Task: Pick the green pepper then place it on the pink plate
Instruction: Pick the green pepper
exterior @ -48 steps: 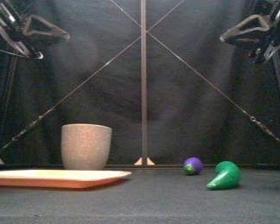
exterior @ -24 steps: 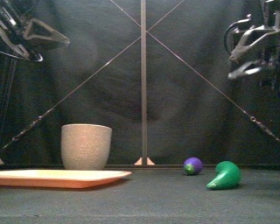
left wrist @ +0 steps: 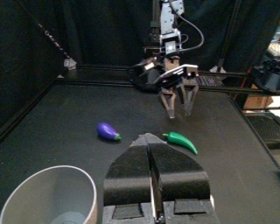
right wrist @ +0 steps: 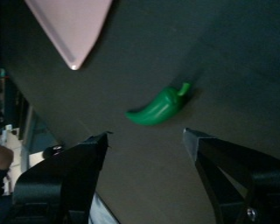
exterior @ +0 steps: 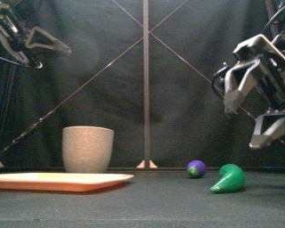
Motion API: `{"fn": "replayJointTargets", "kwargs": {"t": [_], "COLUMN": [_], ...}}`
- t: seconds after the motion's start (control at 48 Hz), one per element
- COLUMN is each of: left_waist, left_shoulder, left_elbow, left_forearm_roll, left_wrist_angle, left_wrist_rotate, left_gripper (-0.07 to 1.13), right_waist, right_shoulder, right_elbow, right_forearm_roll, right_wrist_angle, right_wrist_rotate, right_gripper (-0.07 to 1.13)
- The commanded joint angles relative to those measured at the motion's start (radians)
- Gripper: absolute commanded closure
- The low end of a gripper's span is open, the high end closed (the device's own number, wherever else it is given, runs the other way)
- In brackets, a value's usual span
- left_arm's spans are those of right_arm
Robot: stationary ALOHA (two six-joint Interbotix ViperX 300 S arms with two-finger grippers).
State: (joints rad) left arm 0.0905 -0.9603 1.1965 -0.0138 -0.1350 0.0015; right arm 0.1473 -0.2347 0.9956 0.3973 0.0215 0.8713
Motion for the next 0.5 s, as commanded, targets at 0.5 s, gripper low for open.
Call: {"fn": "replayJointTargets", "kwargs": {"t": [0.5], "left_waist": [0.003], "left_shoulder": [0.005], "left_elbow": [-0.002], "left_forearm_roll": [0.0], "left_wrist_angle": [-0.009], "left_wrist_rotate": [-0.003], "left_gripper": [0.97], "right_waist": [-0.067], "right_shoulder": [0.216], "right_elbow": [-0.152], "right_forearm_roll": [0.058], "right_wrist_angle": [0.087], "right_wrist_rotate": [0.048], "right_gripper": [0.06]}}
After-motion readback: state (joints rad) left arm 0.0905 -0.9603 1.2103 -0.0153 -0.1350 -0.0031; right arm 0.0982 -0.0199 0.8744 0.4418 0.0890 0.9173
